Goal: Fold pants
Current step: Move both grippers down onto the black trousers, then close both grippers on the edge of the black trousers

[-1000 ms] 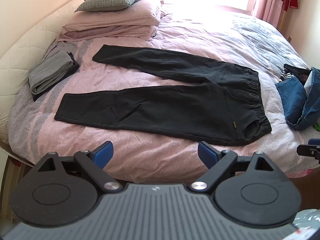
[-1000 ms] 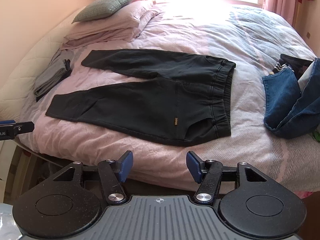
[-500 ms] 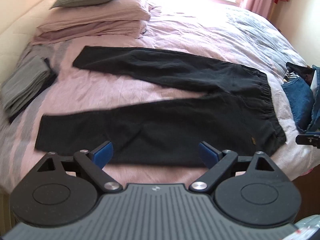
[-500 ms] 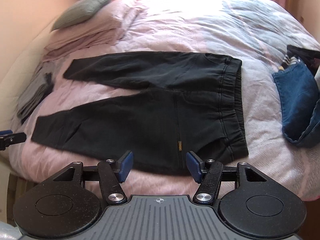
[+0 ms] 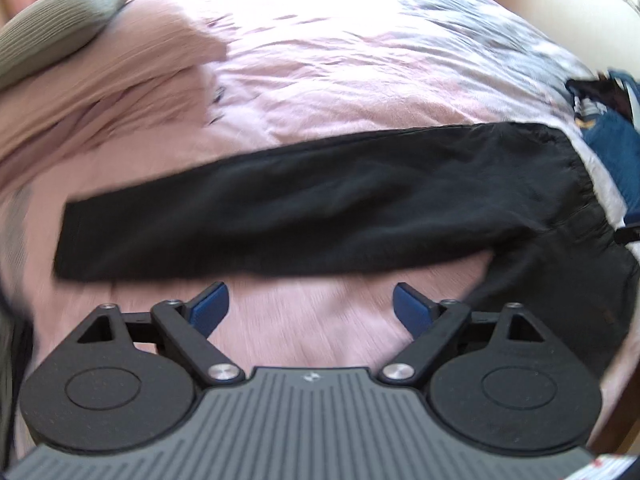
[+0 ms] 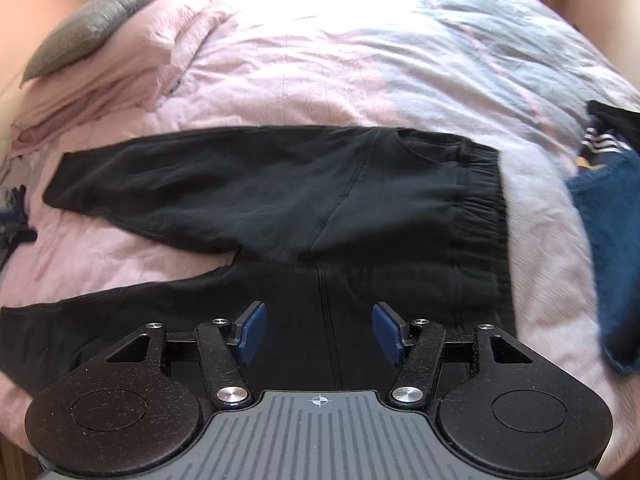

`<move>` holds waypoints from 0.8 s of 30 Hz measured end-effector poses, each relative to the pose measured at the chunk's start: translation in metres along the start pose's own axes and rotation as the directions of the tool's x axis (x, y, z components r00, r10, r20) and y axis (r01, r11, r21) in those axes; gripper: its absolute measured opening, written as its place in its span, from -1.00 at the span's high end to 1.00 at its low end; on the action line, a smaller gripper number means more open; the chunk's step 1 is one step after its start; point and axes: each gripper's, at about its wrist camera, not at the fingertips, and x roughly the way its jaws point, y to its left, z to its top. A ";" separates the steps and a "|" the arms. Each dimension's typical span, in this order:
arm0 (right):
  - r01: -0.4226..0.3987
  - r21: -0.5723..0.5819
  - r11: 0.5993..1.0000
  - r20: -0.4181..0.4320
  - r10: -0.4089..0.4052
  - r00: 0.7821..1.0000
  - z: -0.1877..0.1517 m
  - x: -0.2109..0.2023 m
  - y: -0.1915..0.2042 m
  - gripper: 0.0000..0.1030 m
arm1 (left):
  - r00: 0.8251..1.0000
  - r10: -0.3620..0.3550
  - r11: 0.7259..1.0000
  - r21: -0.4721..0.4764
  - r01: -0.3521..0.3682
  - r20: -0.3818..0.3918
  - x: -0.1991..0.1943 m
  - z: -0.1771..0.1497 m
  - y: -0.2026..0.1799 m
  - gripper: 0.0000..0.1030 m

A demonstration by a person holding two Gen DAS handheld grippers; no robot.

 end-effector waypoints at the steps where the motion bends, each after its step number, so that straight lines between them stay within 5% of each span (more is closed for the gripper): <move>1: -0.006 -0.005 1.000 -0.008 0.006 1.000 0.006 0.013 -0.001 -0.09 | 1.000 -0.013 0.999 0.034 0.013 0.004 0.016 0.008 0.005 -0.51; 7: -0.010 -0.070 0.998 0.001 0.010 1.000 0.067 0.091 -0.014 -0.09 | 0.995 -0.087 0.975 0.210 0.076 0.044 0.107 0.063 0.034 -0.49; 13: -0.005 -0.237 0.971 0.056 0.019 0.998 0.144 0.147 -0.016 -0.09 | 0.988 -0.156 0.915 0.380 0.137 0.019 0.175 0.108 0.055 -0.50; 21: 0.006 -0.416 0.909 -0.011 -0.011 1.000 0.185 0.208 -0.018 -0.09 | 0.971 -0.203 0.852 0.466 0.238 -0.124 0.233 0.116 0.080 -0.50; 24: 0.001 -0.443 0.897 -0.068 -0.035 0.997 0.185 0.230 -0.024 -0.09 | 0.960 -0.231 0.851 0.445 0.279 -0.159 0.242 0.117 0.086 -0.41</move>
